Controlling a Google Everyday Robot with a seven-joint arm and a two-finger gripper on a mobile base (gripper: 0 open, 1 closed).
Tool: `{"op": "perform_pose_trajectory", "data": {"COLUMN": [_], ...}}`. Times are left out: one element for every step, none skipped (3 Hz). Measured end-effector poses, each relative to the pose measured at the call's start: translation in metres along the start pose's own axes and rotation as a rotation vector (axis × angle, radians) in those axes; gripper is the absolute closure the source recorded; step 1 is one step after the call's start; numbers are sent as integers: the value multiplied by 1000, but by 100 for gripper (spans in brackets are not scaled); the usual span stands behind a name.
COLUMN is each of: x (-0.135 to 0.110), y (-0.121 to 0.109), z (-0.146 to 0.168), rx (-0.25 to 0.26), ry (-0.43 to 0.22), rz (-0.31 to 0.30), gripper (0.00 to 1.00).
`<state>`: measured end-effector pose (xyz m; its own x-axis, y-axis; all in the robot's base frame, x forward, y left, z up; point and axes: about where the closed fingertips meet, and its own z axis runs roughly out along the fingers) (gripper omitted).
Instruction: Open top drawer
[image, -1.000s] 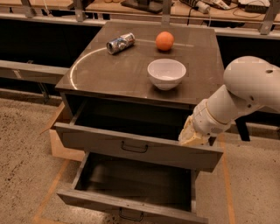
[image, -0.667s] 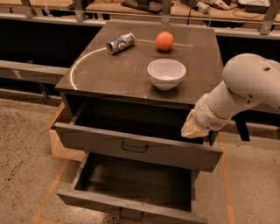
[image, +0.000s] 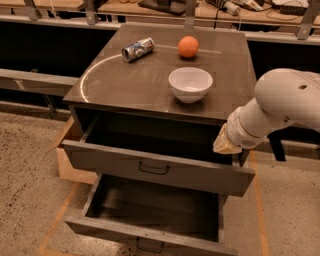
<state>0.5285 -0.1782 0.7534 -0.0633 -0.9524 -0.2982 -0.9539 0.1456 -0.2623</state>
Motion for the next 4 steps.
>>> {"op": "perform_pose_trajectory", "data": {"x": [-2,-8,-16,-19], "y": [2,7,11,10], "z": [11,23,39,52], "rx": [33,53,62,75], "ry": [8,2,-7,-6], "rz": [-3,-12,-20,-24], "gripper": [100,100,100,100]}}
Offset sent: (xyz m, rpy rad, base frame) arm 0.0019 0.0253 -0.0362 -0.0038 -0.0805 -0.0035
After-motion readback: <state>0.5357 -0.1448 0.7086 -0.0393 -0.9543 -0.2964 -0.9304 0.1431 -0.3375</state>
